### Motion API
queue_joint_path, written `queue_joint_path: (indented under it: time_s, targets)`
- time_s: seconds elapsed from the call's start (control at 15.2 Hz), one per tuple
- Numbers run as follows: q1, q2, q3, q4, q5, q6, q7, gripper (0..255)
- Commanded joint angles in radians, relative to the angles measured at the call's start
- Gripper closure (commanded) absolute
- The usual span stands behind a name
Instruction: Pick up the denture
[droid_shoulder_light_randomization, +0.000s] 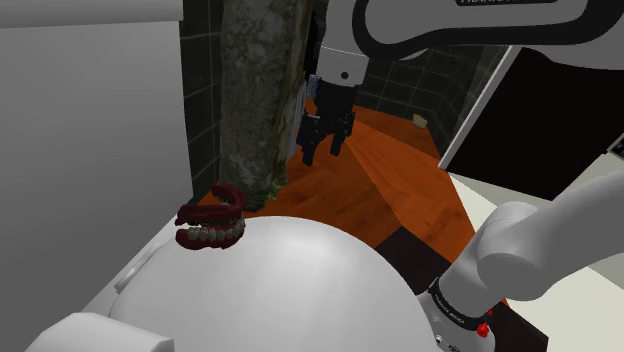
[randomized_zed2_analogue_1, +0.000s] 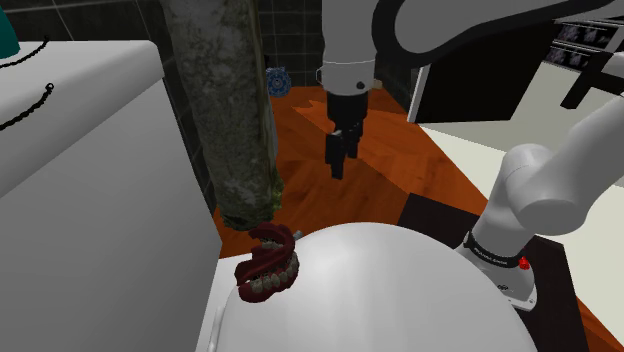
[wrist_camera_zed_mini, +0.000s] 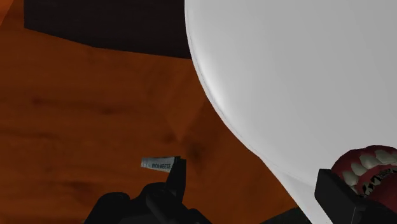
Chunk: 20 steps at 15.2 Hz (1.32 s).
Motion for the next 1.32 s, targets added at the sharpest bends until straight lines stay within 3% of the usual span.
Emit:
queue_joint_path:
  time_s: [0.0, 0.4, 0.79, 1.25]
  targets:
    - [0.009, 0.065, 0.038, 0.039, 0.005, 0.031, 0.051, 0]
    - [0.032, 0.269, 0.125, 0.201, -0.028, 0.083, 0.192, 0]
    - [0.078, 0.493, 0.184, 0.405, -0.109, 0.101, 0.338, 0]
    - [0.081, 0.512, 0.183, 0.332, -0.115, 0.191, 0.335, 0]
